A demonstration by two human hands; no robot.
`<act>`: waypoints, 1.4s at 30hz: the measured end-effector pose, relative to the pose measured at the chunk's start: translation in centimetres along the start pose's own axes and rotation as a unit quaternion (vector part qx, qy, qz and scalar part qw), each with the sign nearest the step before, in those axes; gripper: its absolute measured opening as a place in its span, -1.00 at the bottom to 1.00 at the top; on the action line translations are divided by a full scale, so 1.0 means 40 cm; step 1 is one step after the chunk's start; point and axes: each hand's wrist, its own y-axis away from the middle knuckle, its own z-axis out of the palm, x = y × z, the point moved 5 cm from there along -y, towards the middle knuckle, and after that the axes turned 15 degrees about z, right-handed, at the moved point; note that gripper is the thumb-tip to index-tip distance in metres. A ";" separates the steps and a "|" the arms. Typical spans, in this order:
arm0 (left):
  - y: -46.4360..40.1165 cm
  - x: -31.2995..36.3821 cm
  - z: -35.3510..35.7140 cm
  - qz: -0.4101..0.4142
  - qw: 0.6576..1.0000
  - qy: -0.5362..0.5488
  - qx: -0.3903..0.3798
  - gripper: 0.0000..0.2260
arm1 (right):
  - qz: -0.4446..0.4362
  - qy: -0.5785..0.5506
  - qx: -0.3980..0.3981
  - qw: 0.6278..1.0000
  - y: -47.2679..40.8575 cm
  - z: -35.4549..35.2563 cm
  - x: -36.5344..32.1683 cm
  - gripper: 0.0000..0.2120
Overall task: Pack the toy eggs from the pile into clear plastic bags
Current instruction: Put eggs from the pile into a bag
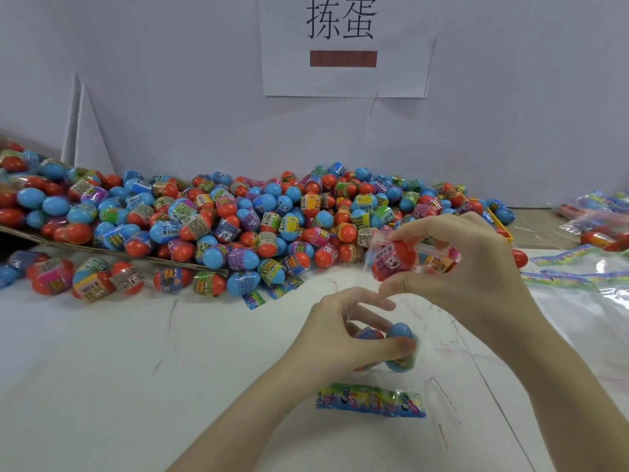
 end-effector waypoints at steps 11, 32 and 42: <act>0.000 -0.001 -0.003 -0.013 1.000 0.004 -0.013 -0.75 | -0.034 -0.107 -0.054 0.992 0.001 -0.013 0.000 -0.52; 0.001 -0.003 -0.010 -0.022 1.000 -0.019 -0.003 -0.71 | -0.062 -0.091 -0.026 0.994 0.007 -0.023 0.006 -0.59; 0.001 -0.004 -0.008 -0.010 1.000 -0.028 -0.010 -0.69 | -0.123 0.060 -0.080 0.987 0.009 0.017 0.003 -0.68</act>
